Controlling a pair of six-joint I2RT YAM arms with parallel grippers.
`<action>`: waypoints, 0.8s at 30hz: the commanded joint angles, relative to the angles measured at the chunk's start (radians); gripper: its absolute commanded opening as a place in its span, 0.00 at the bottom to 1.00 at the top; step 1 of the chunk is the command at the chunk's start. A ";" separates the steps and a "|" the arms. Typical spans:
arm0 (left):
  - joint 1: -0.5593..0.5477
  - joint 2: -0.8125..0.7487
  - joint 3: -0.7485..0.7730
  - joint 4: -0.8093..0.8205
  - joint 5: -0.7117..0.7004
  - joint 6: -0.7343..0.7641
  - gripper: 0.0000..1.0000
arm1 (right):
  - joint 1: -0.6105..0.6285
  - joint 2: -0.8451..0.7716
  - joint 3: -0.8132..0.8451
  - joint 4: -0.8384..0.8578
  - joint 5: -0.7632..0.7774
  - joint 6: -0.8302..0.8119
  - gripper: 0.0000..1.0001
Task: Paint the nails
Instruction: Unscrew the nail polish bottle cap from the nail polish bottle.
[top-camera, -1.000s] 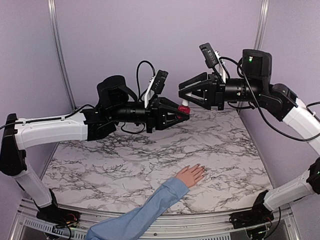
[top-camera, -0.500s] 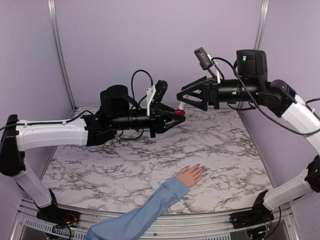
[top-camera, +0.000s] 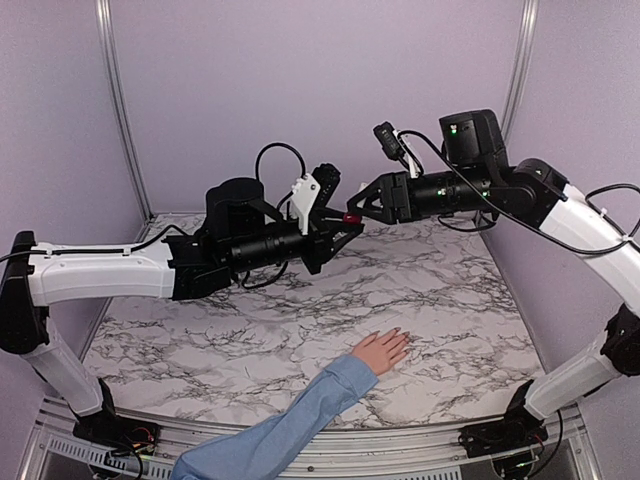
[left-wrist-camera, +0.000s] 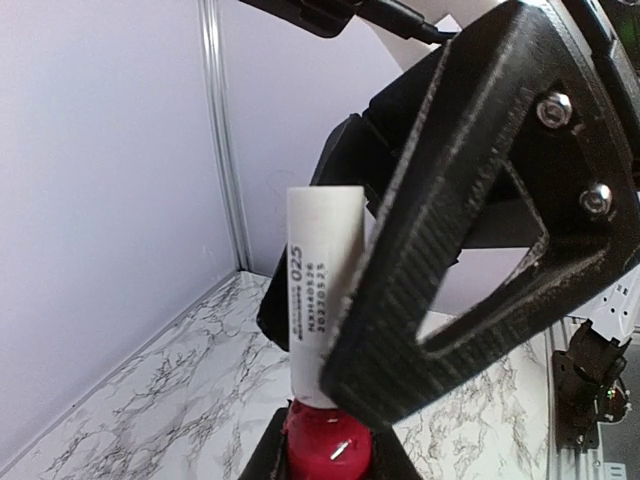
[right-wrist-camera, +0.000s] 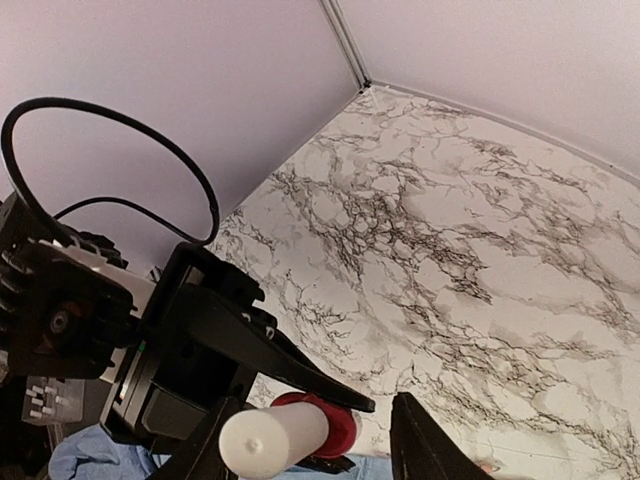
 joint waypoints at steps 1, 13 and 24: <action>-0.040 0.019 0.029 0.004 -0.191 0.029 0.00 | 0.008 -0.025 -0.029 0.112 0.104 0.094 0.49; -0.063 0.077 0.099 0.004 -0.382 0.032 0.00 | 0.049 -0.001 -0.031 0.146 0.209 0.135 0.30; -0.063 0.072 0.094 0.004 -0.351 0.028 0.00 | 0.053 -0.003 -0.032 0.154 0.200 0.117 0.11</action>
